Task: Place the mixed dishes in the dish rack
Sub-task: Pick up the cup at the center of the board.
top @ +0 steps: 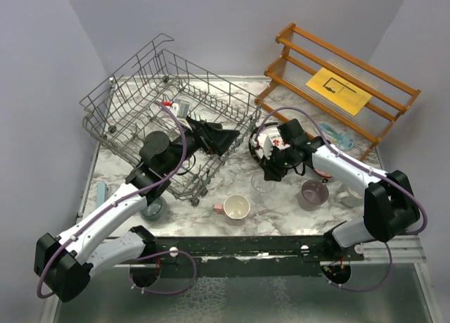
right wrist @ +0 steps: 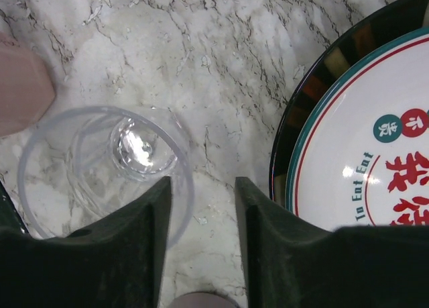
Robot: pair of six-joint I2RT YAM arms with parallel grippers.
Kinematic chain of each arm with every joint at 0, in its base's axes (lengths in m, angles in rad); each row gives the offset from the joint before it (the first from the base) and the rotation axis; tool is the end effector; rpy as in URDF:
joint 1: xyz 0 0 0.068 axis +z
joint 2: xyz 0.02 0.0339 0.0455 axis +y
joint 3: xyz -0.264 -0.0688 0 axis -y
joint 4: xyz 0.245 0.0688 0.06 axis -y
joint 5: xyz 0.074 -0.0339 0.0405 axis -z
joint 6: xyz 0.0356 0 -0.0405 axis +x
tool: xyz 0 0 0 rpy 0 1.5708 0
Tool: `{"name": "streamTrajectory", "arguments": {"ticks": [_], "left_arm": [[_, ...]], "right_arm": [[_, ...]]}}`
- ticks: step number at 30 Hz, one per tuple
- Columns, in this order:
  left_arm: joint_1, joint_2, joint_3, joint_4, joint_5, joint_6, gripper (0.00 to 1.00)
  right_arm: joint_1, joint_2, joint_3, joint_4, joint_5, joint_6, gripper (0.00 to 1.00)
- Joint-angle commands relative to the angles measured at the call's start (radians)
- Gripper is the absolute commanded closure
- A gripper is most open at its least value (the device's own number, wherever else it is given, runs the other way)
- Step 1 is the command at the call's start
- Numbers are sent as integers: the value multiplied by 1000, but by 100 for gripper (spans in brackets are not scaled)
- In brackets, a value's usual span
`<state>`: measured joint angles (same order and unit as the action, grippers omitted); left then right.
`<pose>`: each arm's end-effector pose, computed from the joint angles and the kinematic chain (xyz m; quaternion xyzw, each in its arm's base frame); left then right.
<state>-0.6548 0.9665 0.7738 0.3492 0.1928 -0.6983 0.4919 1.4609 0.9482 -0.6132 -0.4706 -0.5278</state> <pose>0.1779 -0.1452 0.3597 0.0591 0.6481 -0.5225 0.5509 0.2387 0.1462 0.2126 -0.5078 0.8028 0.2235 0.2186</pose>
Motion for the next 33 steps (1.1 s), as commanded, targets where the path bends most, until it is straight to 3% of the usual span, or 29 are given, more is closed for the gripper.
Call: {"name": "streamTrajectory", "arguments": {"ticks": [1,12,24,30,33], "left_arm": [[-3,-22,-5,23,-32,-12,2],[-2,-30,-17,24,-40,-15,2],[-2,12,-74,180,-6,-121,2],[-2,43,-84,319,-17,-221,1],[7,63,-33,306,-51,-260,1]], "right_arm": [[8,10,25,18,57,4,64],[-4,-22,3,21,-2,23,98],[-235,-129,34,-41,-437,35,99],[-373,-119,183,-107,-718,128,99],[-403,-87,296,-112,-815,219,99]]}}
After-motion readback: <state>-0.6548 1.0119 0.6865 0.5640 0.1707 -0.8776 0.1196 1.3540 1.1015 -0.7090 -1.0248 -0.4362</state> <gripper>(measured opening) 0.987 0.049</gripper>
